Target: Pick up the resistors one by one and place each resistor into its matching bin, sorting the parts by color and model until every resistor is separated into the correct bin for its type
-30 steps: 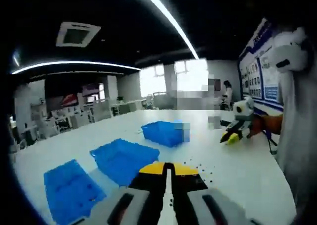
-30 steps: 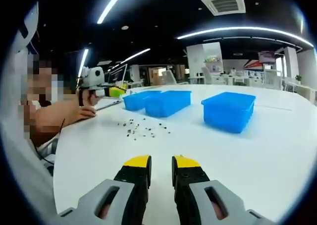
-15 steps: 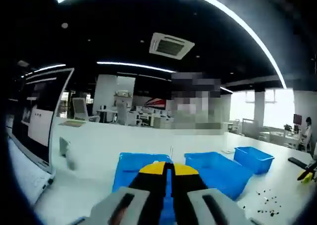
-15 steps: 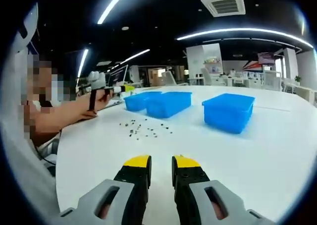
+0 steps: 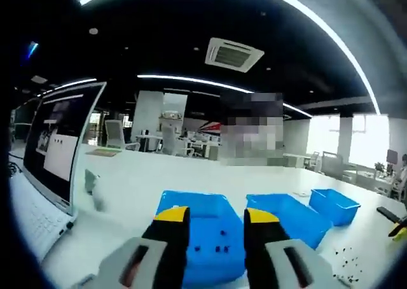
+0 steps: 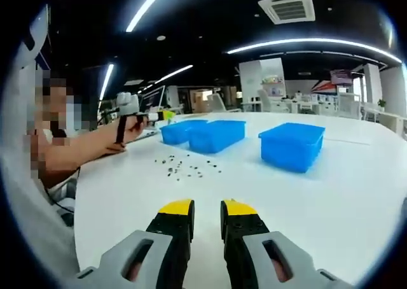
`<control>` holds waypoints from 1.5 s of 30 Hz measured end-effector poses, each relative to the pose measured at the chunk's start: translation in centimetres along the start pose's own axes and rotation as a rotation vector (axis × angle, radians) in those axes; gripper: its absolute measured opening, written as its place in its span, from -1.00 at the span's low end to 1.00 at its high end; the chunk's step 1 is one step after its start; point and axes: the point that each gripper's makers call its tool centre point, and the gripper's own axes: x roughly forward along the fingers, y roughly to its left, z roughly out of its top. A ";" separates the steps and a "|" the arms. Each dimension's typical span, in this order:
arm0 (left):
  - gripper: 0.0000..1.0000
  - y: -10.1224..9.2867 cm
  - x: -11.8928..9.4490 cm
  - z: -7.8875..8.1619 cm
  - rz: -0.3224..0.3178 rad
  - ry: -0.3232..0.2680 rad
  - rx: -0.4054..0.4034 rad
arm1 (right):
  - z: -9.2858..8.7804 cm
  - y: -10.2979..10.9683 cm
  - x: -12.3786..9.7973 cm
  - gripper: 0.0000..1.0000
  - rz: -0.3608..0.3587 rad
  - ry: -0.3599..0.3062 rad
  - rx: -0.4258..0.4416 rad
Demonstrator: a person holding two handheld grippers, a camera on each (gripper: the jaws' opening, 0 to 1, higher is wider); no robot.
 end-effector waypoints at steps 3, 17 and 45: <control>-0.36 -1.1 -0.7 0.9 -0.012 -0.020 0.078 | -0.1 -0.1 -0.2 -0.62 -0.006 -0.003 0.003; -0.58 -11.0 -4.1 -2.2 -0.394 0.311 0.166 | -0.6 -0.2 -0.7 -0.62 -0.018 -0.009 0.015; -0.72 -14.9 -8.2 -11.8 -0.186 0.562 0.190 | -0.8 -1.5 -1.5 -0.62 -0.019 -0.028 0.034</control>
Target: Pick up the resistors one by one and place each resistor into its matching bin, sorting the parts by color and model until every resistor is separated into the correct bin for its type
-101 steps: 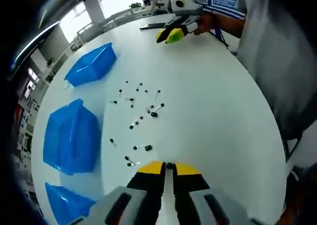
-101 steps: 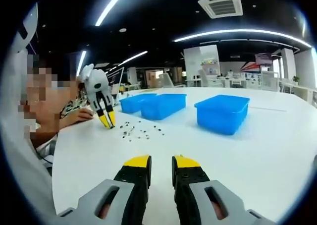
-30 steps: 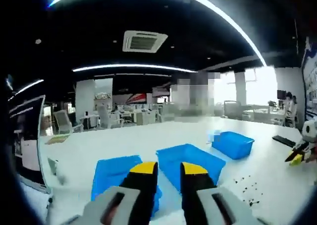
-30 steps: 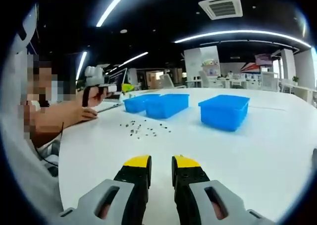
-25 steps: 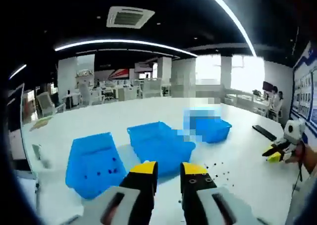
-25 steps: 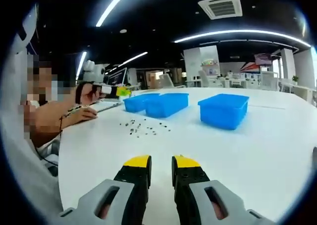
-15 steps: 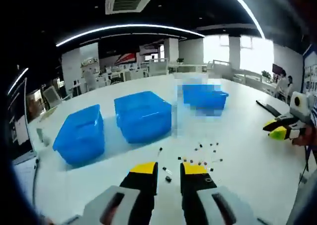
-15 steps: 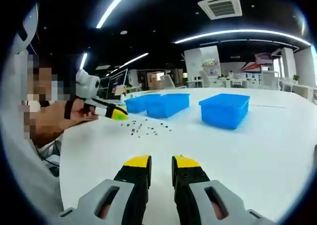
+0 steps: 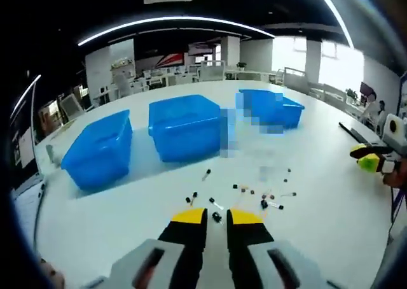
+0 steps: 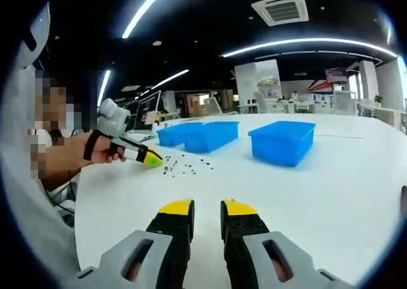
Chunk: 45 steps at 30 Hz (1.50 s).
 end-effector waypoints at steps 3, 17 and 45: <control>-0.81 -0.3 0.0 0.1 -0.008 -0.002 0.010 | -0.2 0.0 0.0 -0.62 0.000 0.004 0.006; -0.85 -0.7 -0.1 0.5 -0.070 -0.055 0.004 | -0.5 0.3 0.6 -0.62 0.011 0.019 0.007; -0.85 15.8 -2.7 12.8 0.152 -0.577 -0.077 | 0.7 0.9 0.7 -0.62 0.040 -0.017 0.054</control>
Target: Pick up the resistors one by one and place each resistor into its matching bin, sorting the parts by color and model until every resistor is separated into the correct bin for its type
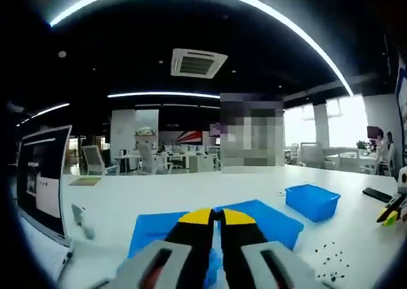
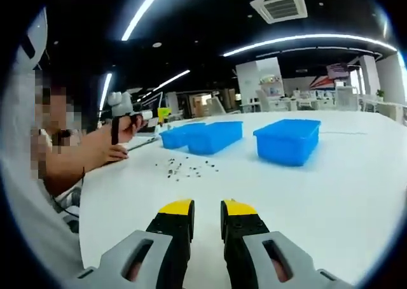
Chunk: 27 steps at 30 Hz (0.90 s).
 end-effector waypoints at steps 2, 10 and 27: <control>-0.85 1.0 0.4 -0.5 0.021 0.010 -0.059 | 0.1 0.0 0.1 -0.62 -0.007 0.003 -0.007; -0.85 2.1 0.8 -1.3 0.053 0.014 -0.085 | 0.0 -0.1 0.2 -0.62 -0.020 0.020 -0.037; -0.62 3.5 -0.4 -1.0 0.100 0.003 -0.093 | -0.2 0.1 0.4 -0.62 -0.024 0.032 -0.038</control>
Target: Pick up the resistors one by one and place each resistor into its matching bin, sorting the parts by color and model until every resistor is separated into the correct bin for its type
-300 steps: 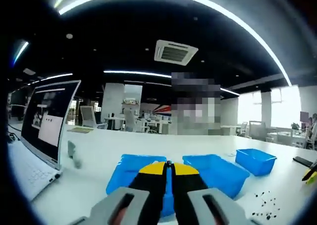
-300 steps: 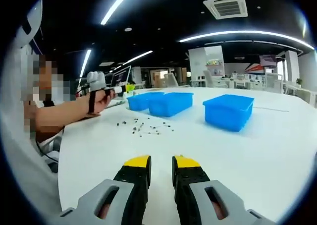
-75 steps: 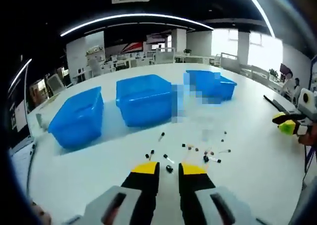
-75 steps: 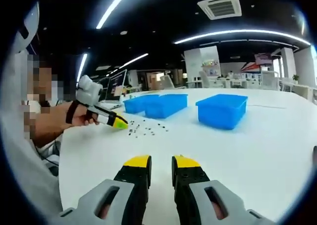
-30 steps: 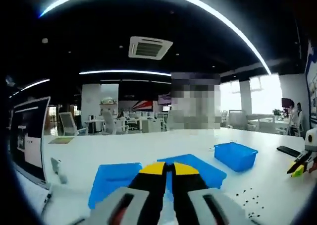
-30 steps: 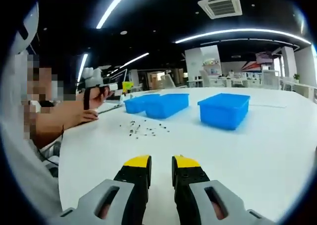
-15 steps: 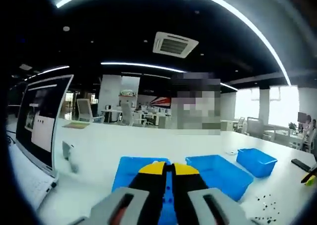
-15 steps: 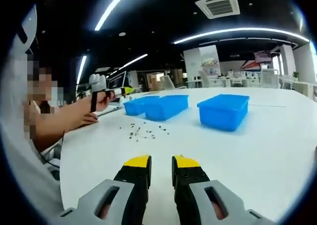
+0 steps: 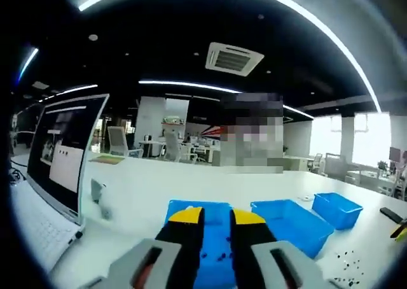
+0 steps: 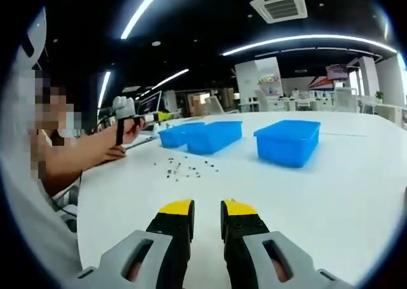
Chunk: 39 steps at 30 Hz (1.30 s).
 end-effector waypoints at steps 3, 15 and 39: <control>-0.62 -1.6 -0.5 0.5 -0.074 0.011 0.076 | 0.0 -0.2 0.0 -0.62 0.000 0.003 -0.005; -0.64 -13.0 -4.6 2.0 -0.446 0.028 0.307 | 0.0 0.2 0.5 -0.62 0.007 0.013 -0.019; -0.66 -20.6 -9.1 -12.8 -0.412 0.515 0.185 | -1.0 -0.9 -0.2 -0.62 -0.003 0.023 -0.003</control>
